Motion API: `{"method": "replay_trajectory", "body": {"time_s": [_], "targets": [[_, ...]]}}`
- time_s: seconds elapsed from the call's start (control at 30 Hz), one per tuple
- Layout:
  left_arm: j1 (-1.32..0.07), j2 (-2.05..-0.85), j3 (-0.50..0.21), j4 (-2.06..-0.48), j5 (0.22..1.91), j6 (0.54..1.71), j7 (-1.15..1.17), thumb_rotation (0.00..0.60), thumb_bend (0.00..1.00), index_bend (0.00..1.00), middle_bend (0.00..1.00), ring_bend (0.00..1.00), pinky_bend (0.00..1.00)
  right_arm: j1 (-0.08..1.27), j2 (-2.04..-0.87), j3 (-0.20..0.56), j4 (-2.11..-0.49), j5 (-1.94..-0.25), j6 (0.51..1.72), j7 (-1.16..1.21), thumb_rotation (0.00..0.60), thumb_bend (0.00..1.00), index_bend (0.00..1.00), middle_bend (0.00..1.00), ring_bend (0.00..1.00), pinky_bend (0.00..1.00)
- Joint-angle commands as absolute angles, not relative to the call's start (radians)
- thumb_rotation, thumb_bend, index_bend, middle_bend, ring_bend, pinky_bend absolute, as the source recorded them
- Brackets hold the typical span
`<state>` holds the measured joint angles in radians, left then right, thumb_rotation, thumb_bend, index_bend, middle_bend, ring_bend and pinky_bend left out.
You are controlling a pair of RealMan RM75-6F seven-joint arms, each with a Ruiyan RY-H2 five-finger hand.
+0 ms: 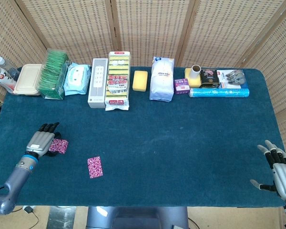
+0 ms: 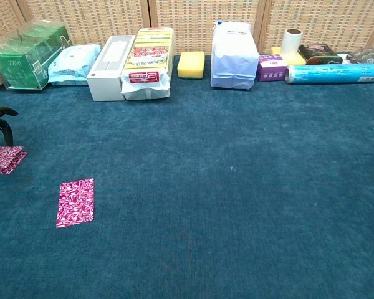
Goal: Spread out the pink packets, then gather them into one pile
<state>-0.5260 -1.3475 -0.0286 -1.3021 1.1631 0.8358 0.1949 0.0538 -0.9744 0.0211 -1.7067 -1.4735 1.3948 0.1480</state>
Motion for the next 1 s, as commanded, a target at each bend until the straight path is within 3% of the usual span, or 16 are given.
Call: {"method": "replay_trajectory", "body": {"time_s": [0.03,0.7,1.0], "targets": [[-0.527,-1.346,-0.027,-1.304,1.161,0.834,0.200,0.600,0.21,0.35,0.00,0.00,0.00,0.053,-0.976,0.020,-1.707,-1.474,1.396,0.147,0.600,0.00,0.09,0.00,0.00,0.00],[-0.519,-1.319,-0.026,-1.353,1.203,0.874,0.184,0.600,0.21,0.26,0.00,0.00,0.00,0.052,-0.974,0.020,-1.708,-1.473,1.396,0.147,0.600,0.00,0.10,0.00,0.00,0.00],[-0.517,-1.265,0.024,-1.511,1.442,0.983,0.147,0.600,0.23,0.26,0.00,0.00,0.00,0.052,-0.976,0.020,-1.711,-1.474,1.396,0.141,0.600,0.00,0.10,0.00,0.00,0.00]]}}
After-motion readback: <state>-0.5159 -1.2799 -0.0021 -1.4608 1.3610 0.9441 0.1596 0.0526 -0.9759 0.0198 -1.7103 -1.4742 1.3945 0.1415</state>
